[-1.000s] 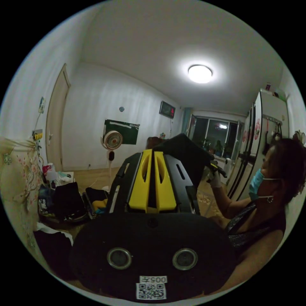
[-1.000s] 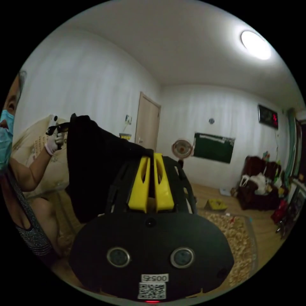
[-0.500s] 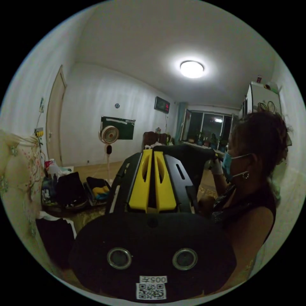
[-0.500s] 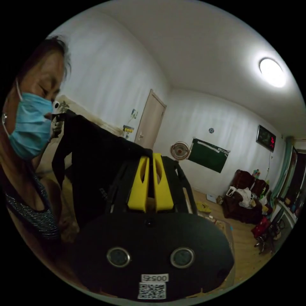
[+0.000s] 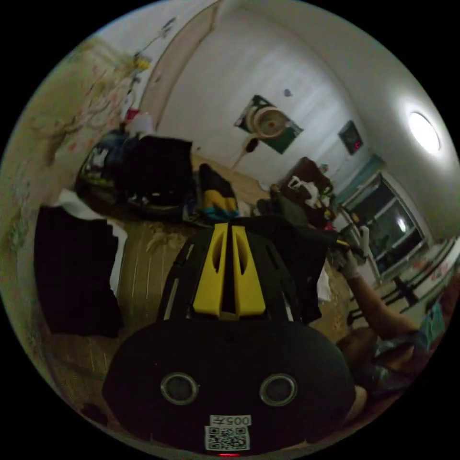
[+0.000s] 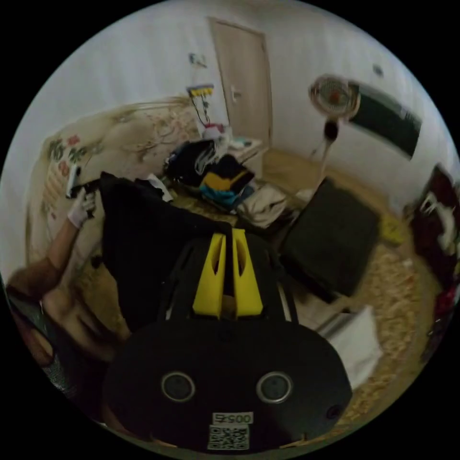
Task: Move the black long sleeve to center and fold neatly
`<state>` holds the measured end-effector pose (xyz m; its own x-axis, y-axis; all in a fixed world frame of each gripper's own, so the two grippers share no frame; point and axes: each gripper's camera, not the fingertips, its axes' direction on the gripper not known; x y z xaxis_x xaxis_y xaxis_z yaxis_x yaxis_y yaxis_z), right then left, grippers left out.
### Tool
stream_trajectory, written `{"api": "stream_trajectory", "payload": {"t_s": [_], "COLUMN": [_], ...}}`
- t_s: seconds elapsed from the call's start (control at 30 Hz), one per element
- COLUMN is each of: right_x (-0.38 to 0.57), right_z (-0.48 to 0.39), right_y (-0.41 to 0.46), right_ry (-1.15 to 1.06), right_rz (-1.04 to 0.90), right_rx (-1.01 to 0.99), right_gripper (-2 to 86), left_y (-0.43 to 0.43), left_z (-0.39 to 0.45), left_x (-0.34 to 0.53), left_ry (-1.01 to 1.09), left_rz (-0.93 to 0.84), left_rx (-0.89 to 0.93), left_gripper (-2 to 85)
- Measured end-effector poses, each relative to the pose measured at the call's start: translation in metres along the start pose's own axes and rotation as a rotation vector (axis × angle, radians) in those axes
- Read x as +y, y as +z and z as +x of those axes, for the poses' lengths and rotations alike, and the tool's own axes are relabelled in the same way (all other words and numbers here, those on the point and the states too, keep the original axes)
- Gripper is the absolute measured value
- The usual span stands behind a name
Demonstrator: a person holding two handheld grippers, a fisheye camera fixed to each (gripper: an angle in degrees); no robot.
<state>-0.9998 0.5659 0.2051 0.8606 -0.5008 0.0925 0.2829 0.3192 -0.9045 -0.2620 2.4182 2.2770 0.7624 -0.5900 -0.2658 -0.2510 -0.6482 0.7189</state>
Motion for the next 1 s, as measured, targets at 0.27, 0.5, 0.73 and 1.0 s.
{"api": "stream_trajectory", "payload": {"t_s": [0.27, 0.5, 0.73, 1.0], "right_x": [-0.036, 0.005, 0.011, -0.003], "right_z": [0.052, 0.016, -0.003, 0.034], "right_y": [0.210, 0.354, 0.465, 0.525], "right_ry": [-0.005, -0.343, -0.677, -0.623], "right_rz": [-0.312, -0.707, -0.897, -0.917], "right_rx": [-0.125, -0.364, -0.295, -0.318], "right_gripper": [-0.7, -1.0, -1.0, -1.0], "left_y": [0.130, 0.259, 0.413, 0.492], "left_z": [-0.045, 0.020, 0.102, 0.149], "left_x": [0.098, 0.240, 0.348, 0.395], "left_ry": [-0.035, 0.136, 0.462, 0.434], "left_rz": [-0.056, -0.543, -0.945, -0.971], "left_rx": [-0.126, -0.064, -0.413, -0.395], "left_gripper": [-0.6, -0.6, -0.3, -0.4]}}
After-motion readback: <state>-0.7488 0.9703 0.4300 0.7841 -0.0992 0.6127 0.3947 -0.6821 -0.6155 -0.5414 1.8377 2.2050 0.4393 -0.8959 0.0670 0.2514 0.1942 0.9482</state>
